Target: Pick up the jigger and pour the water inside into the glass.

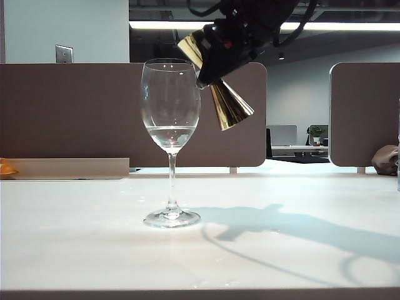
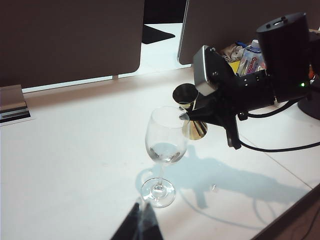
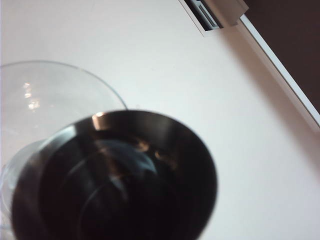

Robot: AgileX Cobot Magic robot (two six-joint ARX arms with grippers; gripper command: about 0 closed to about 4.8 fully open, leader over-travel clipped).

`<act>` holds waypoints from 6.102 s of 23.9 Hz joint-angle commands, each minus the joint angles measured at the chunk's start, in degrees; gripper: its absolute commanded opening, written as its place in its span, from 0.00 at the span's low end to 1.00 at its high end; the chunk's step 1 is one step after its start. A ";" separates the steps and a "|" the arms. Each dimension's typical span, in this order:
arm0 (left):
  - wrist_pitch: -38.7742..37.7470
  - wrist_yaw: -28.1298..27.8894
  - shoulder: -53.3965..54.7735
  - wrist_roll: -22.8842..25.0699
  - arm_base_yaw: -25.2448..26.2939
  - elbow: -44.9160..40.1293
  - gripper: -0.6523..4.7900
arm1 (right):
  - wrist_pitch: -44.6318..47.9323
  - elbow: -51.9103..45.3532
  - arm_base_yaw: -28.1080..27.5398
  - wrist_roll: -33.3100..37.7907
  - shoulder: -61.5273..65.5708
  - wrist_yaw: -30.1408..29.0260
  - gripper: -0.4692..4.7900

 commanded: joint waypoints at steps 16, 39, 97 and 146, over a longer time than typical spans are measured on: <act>0.76 0.24 0.04 0.04 0.11 0.22 0.12 | -1.16 2.56 0.26 -9.49 -0.33 3.23 0.09; 0.76 0.24 0.04 0.04 0.11 0.22 0.12 | -3.58 7.10 0.61 -22.08 1.29 6.69 0.09; 0.76 0.24 0.04 0.04 0.11 0.22 0.12 | 0.81 13.29 2.67 -53.00 1.99 12.61 0.09; 0.76 0.24 0.07 0.04 0.11 0.22 0.12 | 38.32 -35.45 -7.74 20.87 -12.59 -5.16 0.09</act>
